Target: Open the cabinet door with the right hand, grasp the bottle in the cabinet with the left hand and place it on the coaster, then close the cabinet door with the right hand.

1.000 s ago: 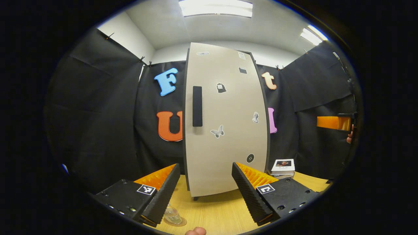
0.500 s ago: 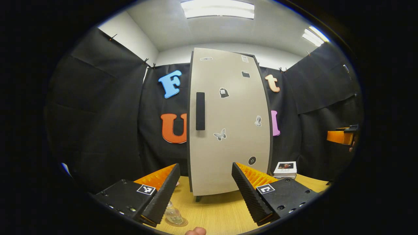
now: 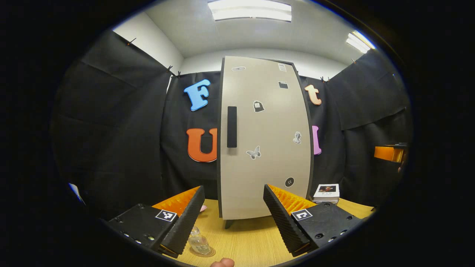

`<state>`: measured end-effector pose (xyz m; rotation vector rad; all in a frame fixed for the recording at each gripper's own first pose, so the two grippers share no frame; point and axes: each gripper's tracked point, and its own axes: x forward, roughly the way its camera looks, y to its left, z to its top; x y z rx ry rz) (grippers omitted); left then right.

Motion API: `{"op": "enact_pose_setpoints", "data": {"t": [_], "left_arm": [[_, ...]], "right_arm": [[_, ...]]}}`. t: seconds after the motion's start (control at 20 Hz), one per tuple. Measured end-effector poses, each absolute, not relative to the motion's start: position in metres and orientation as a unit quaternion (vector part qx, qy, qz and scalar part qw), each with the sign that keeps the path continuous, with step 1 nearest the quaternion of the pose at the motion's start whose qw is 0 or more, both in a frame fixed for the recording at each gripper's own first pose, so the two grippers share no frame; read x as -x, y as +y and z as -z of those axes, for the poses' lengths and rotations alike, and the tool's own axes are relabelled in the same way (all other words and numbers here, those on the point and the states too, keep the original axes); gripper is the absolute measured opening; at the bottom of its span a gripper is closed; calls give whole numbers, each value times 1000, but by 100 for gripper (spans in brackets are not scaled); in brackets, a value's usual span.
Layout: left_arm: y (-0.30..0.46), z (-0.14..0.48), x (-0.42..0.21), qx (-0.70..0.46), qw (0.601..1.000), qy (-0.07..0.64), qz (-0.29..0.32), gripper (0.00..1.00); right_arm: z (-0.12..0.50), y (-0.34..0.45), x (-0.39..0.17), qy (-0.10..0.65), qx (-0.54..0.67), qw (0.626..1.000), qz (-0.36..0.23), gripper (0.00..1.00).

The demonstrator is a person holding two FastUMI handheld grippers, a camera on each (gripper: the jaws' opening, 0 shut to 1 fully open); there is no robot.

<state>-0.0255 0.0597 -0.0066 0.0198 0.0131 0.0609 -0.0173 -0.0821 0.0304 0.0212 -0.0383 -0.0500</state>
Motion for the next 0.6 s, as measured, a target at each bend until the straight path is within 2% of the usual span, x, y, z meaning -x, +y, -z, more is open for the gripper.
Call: {"op": "enact_pose_setpoints", "data": {"t": [0.6], "left_arm": [[53, 1, 23, -13, 1000, -1, -21, 96]], "right_arm": [[-34, -85, 13, -35, -26, 998, 36, 92]]}}
